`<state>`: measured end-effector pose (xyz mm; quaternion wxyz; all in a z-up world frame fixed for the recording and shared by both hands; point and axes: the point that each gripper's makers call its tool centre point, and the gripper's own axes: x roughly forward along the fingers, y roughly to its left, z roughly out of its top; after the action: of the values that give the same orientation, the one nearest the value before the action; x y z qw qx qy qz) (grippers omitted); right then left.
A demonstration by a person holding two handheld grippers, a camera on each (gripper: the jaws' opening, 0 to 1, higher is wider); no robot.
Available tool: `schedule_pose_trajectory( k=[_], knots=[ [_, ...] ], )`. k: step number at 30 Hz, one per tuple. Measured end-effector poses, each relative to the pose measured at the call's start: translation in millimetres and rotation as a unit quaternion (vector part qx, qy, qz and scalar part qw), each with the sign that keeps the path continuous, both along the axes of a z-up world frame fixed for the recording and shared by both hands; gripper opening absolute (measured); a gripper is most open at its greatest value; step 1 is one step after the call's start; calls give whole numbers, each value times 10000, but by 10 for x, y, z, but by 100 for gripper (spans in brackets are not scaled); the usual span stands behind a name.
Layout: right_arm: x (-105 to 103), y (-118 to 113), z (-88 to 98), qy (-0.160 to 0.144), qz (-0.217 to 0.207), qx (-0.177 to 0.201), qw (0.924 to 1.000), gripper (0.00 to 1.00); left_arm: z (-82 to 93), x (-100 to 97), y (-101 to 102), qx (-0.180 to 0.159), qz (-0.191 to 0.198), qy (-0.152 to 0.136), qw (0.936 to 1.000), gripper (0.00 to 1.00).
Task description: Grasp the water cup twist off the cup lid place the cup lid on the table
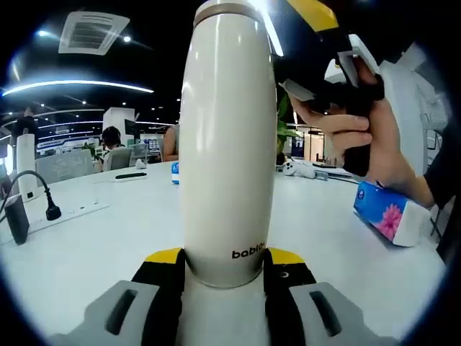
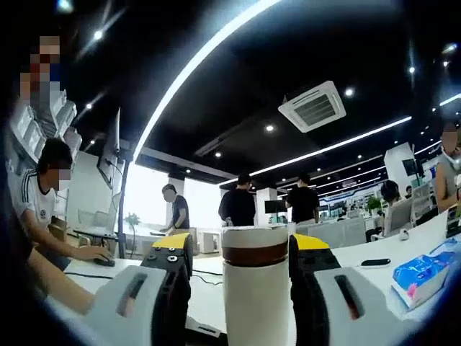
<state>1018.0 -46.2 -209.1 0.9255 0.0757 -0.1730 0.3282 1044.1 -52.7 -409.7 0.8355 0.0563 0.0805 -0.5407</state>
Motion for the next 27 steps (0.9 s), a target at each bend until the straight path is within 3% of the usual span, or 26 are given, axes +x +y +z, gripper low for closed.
schedule_pose_trajectory(
  k=[27],
  knots=[
    [162,-41,-64,80,-319,-62,9994,43,-4,3,-5,1,9,2,10000,45]
  ],
)
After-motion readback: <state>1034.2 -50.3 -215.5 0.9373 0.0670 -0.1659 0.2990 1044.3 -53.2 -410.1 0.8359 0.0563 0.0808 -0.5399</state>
